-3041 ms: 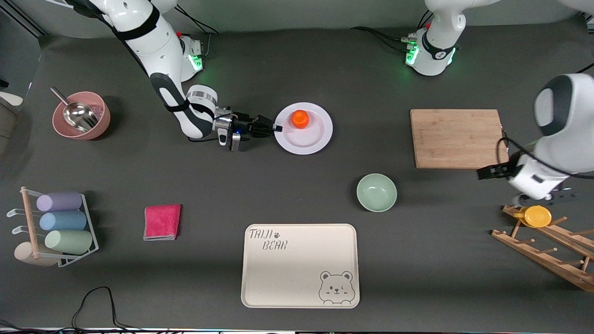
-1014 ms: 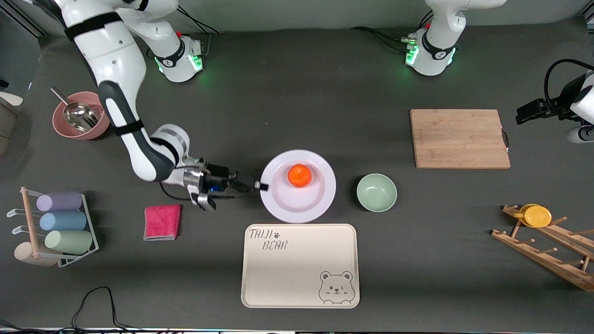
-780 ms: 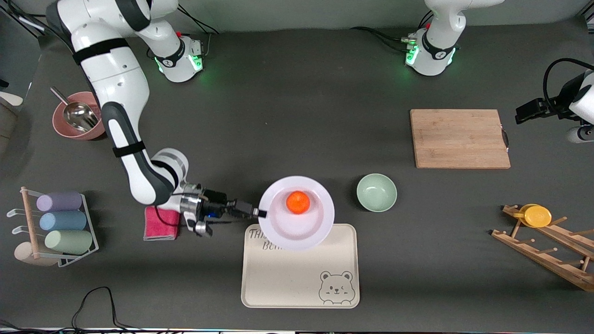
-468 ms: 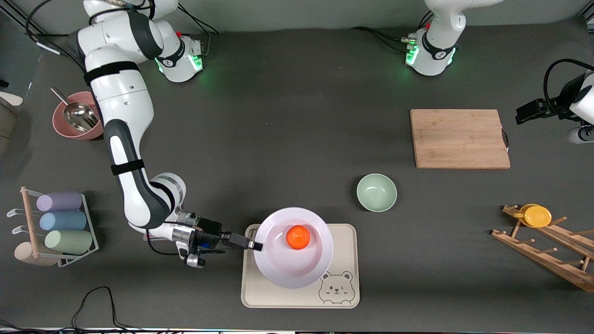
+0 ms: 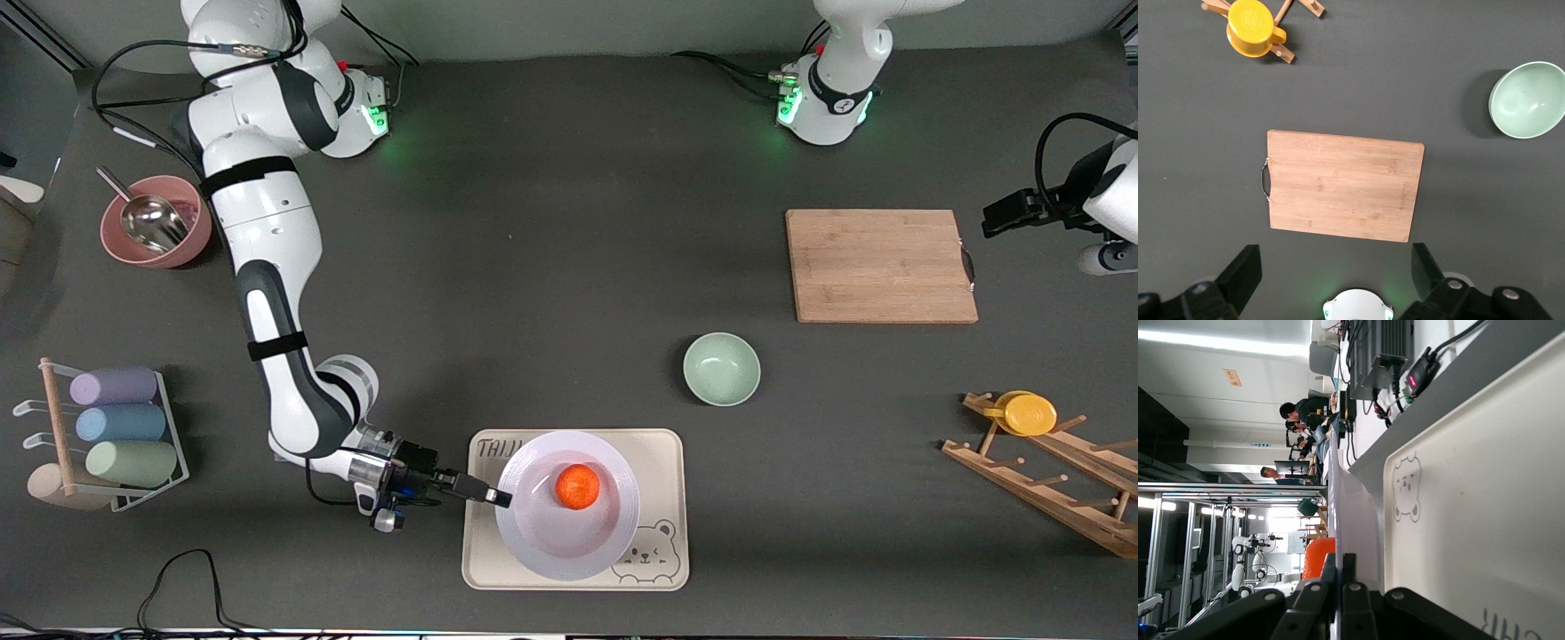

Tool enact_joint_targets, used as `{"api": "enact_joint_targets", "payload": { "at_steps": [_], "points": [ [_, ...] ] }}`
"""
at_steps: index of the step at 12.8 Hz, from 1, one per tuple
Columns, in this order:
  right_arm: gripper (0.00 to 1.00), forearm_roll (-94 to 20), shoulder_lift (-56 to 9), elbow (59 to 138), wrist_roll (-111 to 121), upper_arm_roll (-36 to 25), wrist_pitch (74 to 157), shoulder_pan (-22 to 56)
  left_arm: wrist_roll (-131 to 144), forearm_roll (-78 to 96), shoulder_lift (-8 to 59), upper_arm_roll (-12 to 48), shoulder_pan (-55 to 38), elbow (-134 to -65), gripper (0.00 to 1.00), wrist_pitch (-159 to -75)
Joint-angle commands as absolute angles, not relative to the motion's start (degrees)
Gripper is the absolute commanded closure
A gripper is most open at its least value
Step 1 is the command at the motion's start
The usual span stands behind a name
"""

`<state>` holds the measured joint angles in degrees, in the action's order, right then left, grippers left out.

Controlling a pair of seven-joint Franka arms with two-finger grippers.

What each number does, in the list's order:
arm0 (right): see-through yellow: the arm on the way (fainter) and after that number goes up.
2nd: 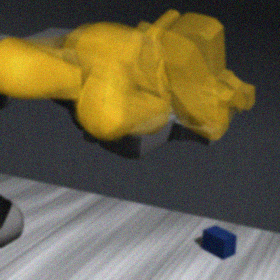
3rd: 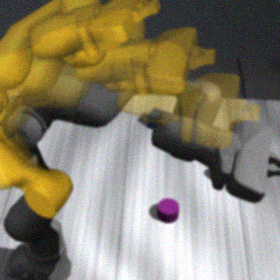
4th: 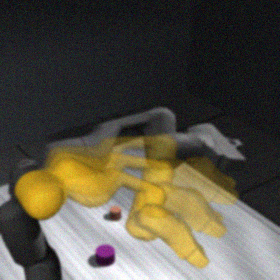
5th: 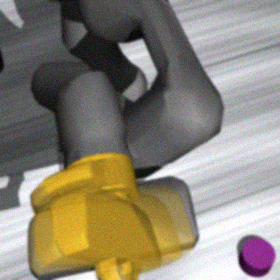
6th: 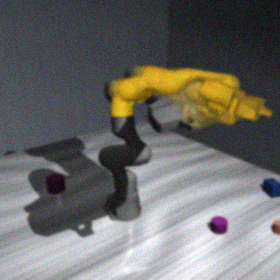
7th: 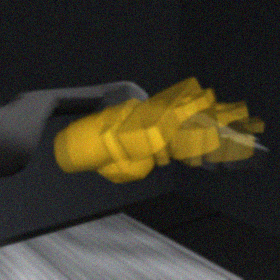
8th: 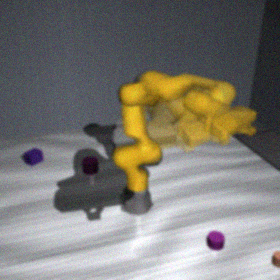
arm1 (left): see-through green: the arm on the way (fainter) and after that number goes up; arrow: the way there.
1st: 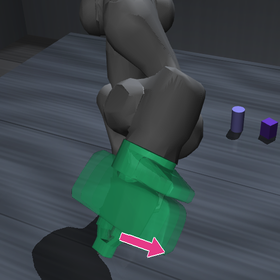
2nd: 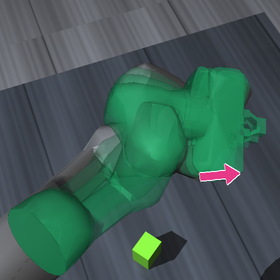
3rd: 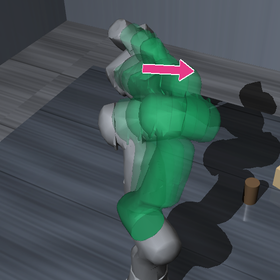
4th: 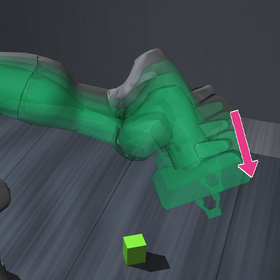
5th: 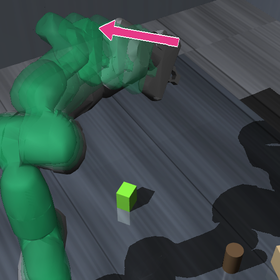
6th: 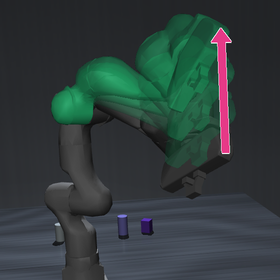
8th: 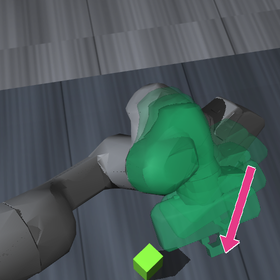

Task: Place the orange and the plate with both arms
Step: 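Lower the plate onto the cream tray with the right gripper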

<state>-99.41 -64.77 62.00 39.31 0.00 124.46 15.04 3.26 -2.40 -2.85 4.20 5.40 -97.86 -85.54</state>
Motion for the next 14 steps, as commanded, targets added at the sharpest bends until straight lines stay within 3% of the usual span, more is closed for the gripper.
{"api": "enact_joint_targets", "payload": {
  "at_steps": [1, 14],
  "points": [
    [1.0, -98.61, -66.62, 59.41, 37.26, -0.26, 125.51, 16.0, 4.22, -1.41, -1.67, 4.48, 5.62, -95.89, 0.0, -84.81],
    [1.0, -98.09, -70.14, 60.56, 38.5, -0.44, 127.44, 16.7, 4.48, -2.29, 1.49, 4.04, 6.06, -91.67, 0.0, -81.56]
  ]
}}
